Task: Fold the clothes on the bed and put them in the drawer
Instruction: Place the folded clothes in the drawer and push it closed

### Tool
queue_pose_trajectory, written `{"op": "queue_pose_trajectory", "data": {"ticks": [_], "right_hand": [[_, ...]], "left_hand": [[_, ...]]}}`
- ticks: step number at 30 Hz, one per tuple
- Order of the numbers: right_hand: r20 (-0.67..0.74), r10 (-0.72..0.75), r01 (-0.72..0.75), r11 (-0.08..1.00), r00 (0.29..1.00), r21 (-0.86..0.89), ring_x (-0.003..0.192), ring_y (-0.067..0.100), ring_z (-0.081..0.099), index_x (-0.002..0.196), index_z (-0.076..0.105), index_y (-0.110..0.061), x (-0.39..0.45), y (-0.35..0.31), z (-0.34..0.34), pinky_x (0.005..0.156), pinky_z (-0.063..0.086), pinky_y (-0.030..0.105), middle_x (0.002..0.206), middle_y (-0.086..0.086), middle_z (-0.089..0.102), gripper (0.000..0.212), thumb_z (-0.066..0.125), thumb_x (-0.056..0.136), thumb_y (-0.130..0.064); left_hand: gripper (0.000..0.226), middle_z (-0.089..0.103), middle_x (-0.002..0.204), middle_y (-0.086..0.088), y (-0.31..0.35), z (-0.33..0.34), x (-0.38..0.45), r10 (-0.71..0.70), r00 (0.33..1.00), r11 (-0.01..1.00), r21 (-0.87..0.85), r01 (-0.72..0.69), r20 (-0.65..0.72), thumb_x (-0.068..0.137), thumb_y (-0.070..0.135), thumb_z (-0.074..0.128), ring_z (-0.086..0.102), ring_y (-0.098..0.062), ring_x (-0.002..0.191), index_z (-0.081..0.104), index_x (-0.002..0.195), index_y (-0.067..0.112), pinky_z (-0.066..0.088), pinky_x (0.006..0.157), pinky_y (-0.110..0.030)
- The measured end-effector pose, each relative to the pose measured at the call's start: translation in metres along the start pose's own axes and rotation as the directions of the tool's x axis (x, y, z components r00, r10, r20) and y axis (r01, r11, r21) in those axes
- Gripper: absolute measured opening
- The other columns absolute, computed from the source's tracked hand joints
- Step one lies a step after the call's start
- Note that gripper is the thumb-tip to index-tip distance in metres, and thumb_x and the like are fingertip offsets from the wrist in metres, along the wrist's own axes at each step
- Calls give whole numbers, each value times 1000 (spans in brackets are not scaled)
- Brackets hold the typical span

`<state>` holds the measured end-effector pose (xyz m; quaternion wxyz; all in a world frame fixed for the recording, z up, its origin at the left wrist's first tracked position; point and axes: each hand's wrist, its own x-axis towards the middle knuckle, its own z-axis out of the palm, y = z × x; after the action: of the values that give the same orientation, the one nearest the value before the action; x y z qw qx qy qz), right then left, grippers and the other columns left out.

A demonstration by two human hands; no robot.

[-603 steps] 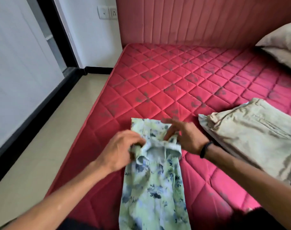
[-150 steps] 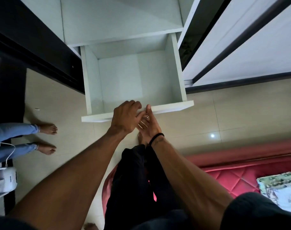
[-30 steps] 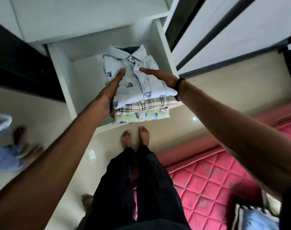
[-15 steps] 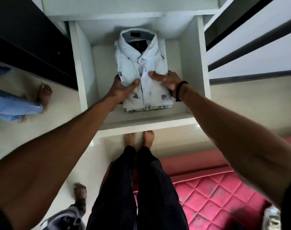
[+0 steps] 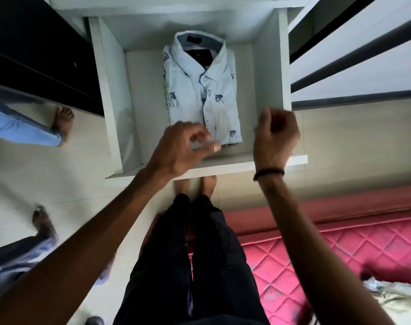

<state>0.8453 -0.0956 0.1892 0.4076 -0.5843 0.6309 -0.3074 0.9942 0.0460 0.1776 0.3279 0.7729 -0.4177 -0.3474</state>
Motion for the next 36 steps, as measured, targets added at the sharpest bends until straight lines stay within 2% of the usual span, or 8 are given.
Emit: {"op": "queue_pose_trajectory", "data": {"ticks": [4, 8, 11, 18, 25, 30, 33, 36], "right_hand": [[-134, 271, -250, 955, 953, 158, 55, 11, 42, 68, 53, -14, -66, 37, -40, 54, 38, 28, 60, 0, 47, 24, 65, 89, -10], [237, 807, -821, 446, 541, 356, 65, 21, 60, 80, 56, -11, -93, 75, -15, 61, 53, 34, 79, 8, 59, 11, 63, 84, -18], [559, 722, -888, 172, 409, 427, 90, 25, 63, 92, 63, -10, -94, 78, 19, 88, 51, 40, 97, 9, 66, 10, 55, 94, -16], [619, 715, -862, -47, 324, 505, 73, 23, 51, 83, 49, -13, -81, 86, 64, 54, 53, 31, 89, 11, 51, 6, 46, 89, -12], [686, 613, -866, -4, 393, 500, 67, 18, 59, 71, 53, -13, -64, 60, 92, 58, 55, 27, 75, 4, 55, 9, 57, 79, -10], [770, 411, -862, 87, 488, 500, 84, 19, 71, 93, 65, -12, -46, 42, 104, 73, 61, 34, 89, 5, 68, 16, 74, 79, -11], [791, 311, -848, 255, 527, 465, 99, 20, 68, 102, 64, -16, -30, 42, 115, 87, 59, 39, 100, 5, 70, 41, 91, 73, -26], [775, 301, -815, 382, 555, 435, 90, 18, 68, 97, 62, -18, -14, 32, 129, 90, 56, 39, 89, 2, 70, 26, 80, 83, -31]], "left_hand": [[38, 63, 100, 12, 5, 5, -39, 71, 968, 961, 243, -132, 242, 77, 48, 82, 54, -10, 94, 70, 107, 28, 50, 77, -33], [35, 65, 102, 8, 9, 9, -45, 157, 980, 885, 424, -193, 119, 74, 33, 87, 59, -19, 93, 71, 104, 26, 53, 75, -36], [36, 65, 102, 10, 10, 11, -49, 199, 979, 864, 462, -198, 49, 73, 36, 89, 59, -19, 92, 69, 102, 26, 52, 72, -35], [8, 64, 92, 8, 4, 8, -36, 303, 952, 810, 540, -231, -46, 93, 33, 73, 58, -19, 79, 67, 91, 28, 43, 67, -35], [11, 59, 89, 6, 7, -6, 2, 212, 973, 888, 434, -154, -89, 98, 24, 58, 62, -15, 75, 63, 87, 24, 50, 58, -38], [14, 63, 87, 6, 13, -23, 37, 241, 958, 871, 469, -144, -154, 84, 13, 75, 64, -22, 78, 68, 86, 24, 53, 59, -37], [24, 61, 98, 2, 17, -38, 62, 302, 928, 769, 630, -103, -217, 77, 29, 85, 55, -23, 95, 69, 94, 25, 48, 72, -37], [71, 52, 140, -8, 15, -56, 89, 294, 926, 706, 707, -43, -237, 71, 49, 86, 47, -32, 130, 59, 134, 30, 38, 105, -49]]}}
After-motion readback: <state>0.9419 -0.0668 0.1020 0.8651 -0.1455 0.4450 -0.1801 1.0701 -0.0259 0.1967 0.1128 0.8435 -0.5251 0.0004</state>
